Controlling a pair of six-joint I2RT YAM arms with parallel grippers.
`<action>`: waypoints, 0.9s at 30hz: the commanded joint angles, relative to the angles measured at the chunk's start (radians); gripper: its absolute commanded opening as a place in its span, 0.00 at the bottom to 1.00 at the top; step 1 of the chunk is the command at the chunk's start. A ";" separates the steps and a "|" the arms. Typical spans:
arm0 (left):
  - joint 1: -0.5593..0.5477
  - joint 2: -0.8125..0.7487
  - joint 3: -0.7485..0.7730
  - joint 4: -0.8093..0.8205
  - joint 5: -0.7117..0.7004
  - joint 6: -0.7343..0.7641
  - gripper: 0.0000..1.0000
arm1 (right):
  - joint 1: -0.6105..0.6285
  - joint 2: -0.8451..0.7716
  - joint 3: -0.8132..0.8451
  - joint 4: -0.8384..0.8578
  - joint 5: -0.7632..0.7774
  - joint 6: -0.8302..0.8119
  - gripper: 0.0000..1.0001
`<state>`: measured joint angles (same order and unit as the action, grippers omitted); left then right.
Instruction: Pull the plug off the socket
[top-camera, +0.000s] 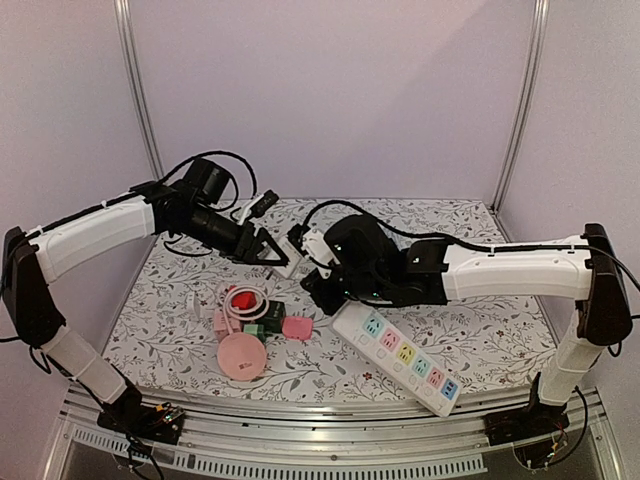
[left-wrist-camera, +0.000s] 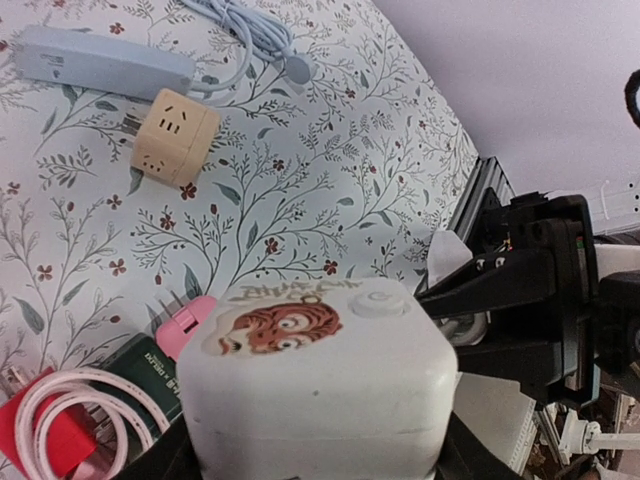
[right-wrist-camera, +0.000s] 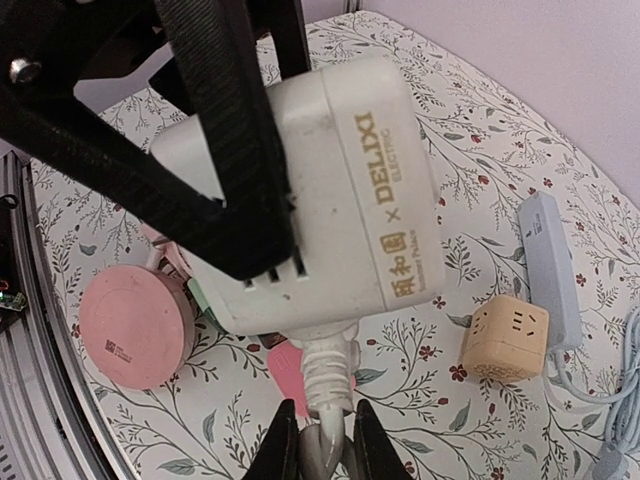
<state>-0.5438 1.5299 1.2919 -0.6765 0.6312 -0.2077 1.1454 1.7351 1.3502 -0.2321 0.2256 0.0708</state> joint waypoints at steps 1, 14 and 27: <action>0.048 0.032 -0.006 -0.104 -0.257 0.040 0.01 | 0.014 -0.124 0.041 -0.039 0.055 -0.012 0.00; 0.095 -0.075 -0.053 0.051 0.164 0.016 0.01 | -0.034 -0.046 -0.080 0.008 0.086 0.032 0.00; 0.145 -0.114 -0.094 0.160 0.286 -0.053 0.01 | -0.060 0.019 -0.094 0.019 0.054 0.072 0.00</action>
<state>-0.4400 1.4742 1.1942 -0.5575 0.8600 -0.2440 1.1313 1.7329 1.2816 -0.0597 0.2230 0.1165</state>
